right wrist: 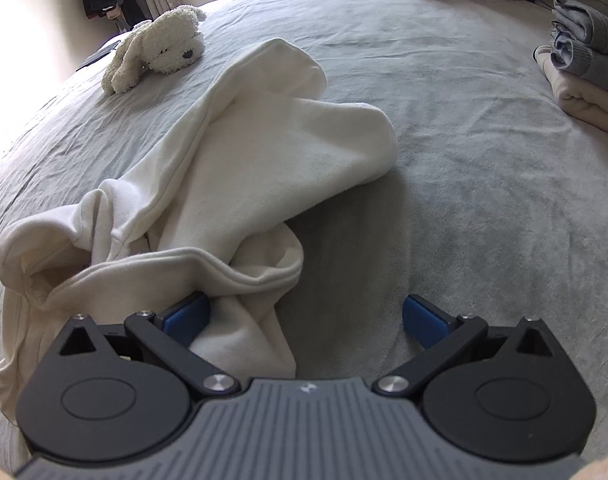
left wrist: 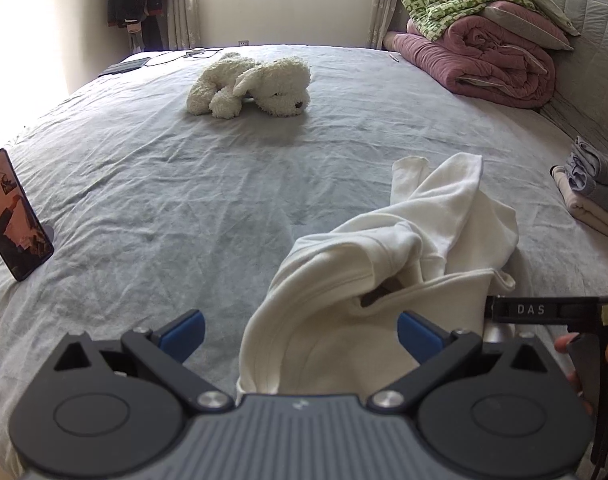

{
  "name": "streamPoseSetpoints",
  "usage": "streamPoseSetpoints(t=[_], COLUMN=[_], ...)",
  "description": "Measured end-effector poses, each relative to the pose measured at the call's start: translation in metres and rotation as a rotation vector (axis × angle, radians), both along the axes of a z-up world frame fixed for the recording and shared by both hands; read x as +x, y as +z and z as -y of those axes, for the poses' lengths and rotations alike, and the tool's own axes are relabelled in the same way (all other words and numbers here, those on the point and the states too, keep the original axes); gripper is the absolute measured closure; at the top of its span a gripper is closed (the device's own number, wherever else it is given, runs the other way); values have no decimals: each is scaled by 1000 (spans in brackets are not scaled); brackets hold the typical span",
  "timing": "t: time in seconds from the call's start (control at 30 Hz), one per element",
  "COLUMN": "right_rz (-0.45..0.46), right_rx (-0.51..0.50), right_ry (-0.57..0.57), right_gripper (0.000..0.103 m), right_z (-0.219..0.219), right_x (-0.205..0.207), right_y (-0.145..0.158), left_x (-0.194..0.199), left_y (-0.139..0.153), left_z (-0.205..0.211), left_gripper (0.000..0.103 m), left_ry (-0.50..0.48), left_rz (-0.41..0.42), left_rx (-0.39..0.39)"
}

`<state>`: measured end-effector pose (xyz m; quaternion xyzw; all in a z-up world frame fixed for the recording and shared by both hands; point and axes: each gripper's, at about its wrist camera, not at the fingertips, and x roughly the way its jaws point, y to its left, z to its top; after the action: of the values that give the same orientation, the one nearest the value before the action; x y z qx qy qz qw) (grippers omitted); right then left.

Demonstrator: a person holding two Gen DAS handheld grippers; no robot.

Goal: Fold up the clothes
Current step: 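Lower the right gripper onto the shirt and pinch a fold of fabric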

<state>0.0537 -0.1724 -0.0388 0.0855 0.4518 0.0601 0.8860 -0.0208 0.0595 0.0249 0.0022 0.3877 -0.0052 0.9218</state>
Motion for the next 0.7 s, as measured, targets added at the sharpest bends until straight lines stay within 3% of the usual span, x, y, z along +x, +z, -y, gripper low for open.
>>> streamPoseSetpoints(t=[0.2, 0.3, 0.43, 0.53, 0.63, 0.7], right_rz=[-55, 0, 58, 63, 70, 82], right_rx=[47, 64, 108, 196, 253, 258], right_ry=[28, 47, 86, 99, 99, 107], right_gripper=[0, 0, 8, 15, 15, 15], right_z=[12, 13, 17, 21, 22, 20], right_x=[11, 6, 3, 2, -3, -9], right_y=[8, 17, 31, 37, 41, 43], left_x=[30, 43, 58, 65, 63, 61], left_y=[-7, -7, 2, 6, -5, -18], left_z=[14, 15, 9, 3, -12, -25], left_gripper=[1, 2, 6, 5, 2, 1], left_ry=[16, 19, 47, 71, 83, 120], left_rz=[5, -49, -79, -69, -37, -60], left_rx=[37, 30, -45, -102, -209, -274])
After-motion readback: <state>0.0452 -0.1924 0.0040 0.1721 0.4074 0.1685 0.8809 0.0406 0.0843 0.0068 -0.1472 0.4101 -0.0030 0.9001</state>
